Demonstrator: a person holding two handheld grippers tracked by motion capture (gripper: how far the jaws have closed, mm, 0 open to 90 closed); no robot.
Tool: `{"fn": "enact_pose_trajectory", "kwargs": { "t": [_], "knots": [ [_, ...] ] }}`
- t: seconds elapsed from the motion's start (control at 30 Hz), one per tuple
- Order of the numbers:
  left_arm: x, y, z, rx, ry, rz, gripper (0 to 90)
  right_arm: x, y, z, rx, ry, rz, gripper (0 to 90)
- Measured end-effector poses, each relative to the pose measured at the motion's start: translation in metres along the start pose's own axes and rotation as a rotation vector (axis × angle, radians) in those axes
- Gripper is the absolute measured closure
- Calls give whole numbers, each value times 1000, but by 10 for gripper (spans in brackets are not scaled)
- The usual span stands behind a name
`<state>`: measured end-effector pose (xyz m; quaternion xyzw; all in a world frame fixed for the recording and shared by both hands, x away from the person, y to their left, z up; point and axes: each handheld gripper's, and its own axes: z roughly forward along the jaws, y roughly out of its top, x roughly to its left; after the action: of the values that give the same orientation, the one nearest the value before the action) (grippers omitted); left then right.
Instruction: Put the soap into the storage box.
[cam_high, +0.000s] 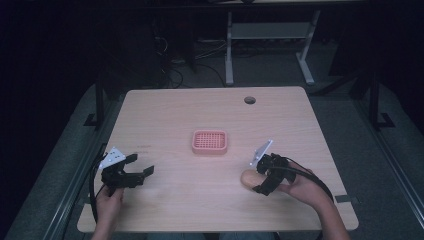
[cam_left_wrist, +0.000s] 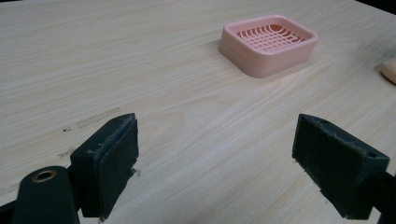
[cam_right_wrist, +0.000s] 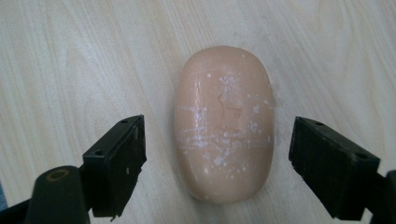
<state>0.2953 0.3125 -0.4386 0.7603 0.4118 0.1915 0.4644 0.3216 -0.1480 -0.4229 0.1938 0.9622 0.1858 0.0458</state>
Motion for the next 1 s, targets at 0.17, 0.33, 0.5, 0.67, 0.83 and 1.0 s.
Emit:
{"fn": "enact_pose_trajectory", "kwargs": {
  "t": [0.17, 0.33, 0.5, 0.67, 0.83, 1.0],
  "knots": [
    [0, 0, 0, 0, 0, 0, 142, -1, 5, 7, 28, 11, -7, 194],
    [0, 0, 0, 2, 0, -1, 143, -1, 9, 11, 46, 15, -11, 202],
    [0, 0, 0, -4, -1, -4, 143, -5, 11, 17, 81, 18, -10, 211],
    [0, 1, 0, 2, -1, -3, 142, -6, 11, 20, 106, 16, -13, 222],
    [-1, 1, 0, 0, -5, -6, 142, -6, 11, 22, 118, 11, -22, 235],
    [-1, 1, 0, 2, -5, -5, 143, -6, 11, 23, 123, 7, -24, 254]
  ]
}}
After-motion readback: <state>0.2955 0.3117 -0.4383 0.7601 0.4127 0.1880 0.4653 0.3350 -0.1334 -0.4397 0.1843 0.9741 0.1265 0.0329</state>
